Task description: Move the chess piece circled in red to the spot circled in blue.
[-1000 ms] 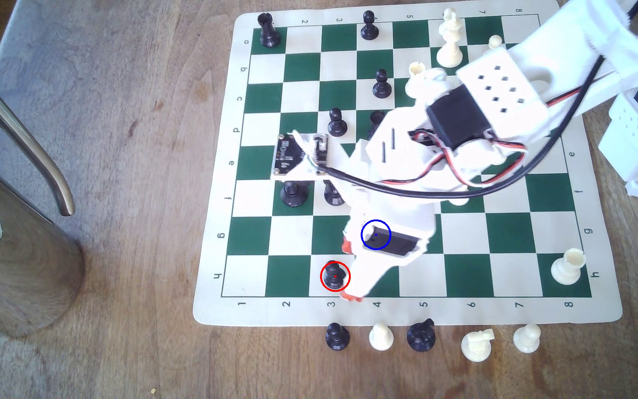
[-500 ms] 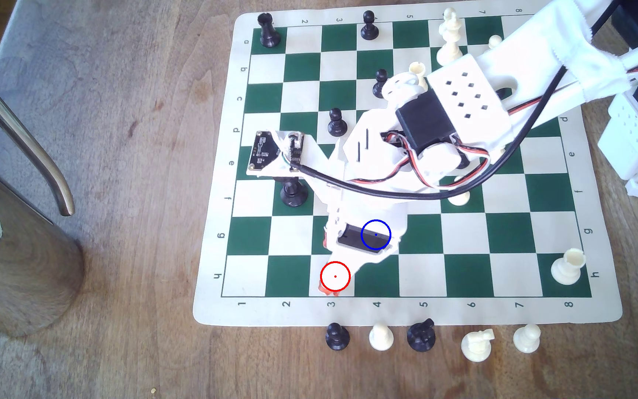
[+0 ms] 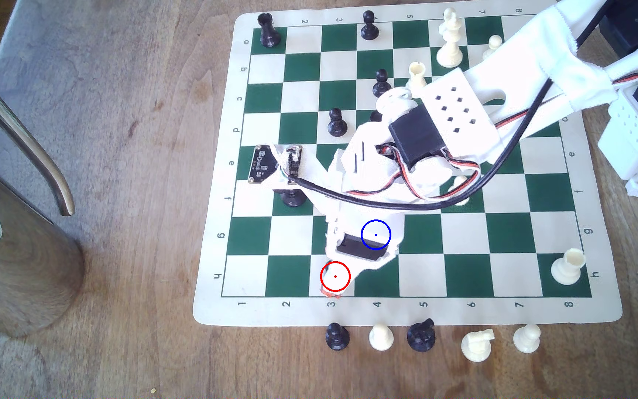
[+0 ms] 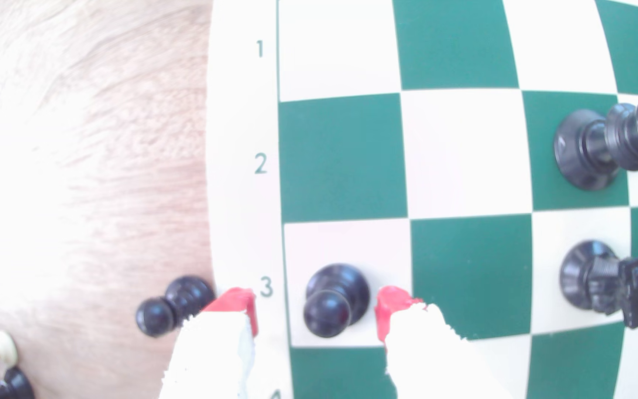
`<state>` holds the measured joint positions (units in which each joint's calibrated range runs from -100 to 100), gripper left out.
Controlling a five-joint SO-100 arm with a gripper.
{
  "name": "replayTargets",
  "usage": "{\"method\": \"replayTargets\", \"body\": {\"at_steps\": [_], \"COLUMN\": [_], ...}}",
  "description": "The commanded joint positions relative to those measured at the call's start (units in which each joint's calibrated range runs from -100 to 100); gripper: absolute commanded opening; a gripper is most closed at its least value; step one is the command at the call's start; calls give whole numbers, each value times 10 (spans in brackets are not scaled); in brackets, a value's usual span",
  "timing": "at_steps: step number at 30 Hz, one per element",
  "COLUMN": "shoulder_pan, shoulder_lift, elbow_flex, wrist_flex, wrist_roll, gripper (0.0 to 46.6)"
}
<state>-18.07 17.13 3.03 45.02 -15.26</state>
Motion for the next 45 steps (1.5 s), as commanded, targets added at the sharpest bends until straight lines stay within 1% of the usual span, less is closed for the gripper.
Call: {"method": "replayTargets", "body": {"at_steps": [1, 4, 10, 13, 14, 15, 18, 23, 32, 36, 38, 45], "shoulder_pan": [-2, -1, -1, 1, 3, 4, 3, 0, 7, 14, 22, 41], "shoulder_lift": [-5, 2, 16, 16, 16, 16, 15, 13, -41, -66, -80, -137], "elbow_flex": [-52, -53, -59, -60, -62, -63, -63, -62, -80, -81, -81, -46], "wrist_flex": [-11, -14, -25, -28, -28, -27, -21, -21, -5, 12, 46, 75], "wrist_roll": [2, 2, 0, 0, 0, 2, 4, 4, -9, -9, -5, 0], "gripper": [148, 140, 141, 130, 115, 72, 4, 3, 3, 3, 3, 3]}}
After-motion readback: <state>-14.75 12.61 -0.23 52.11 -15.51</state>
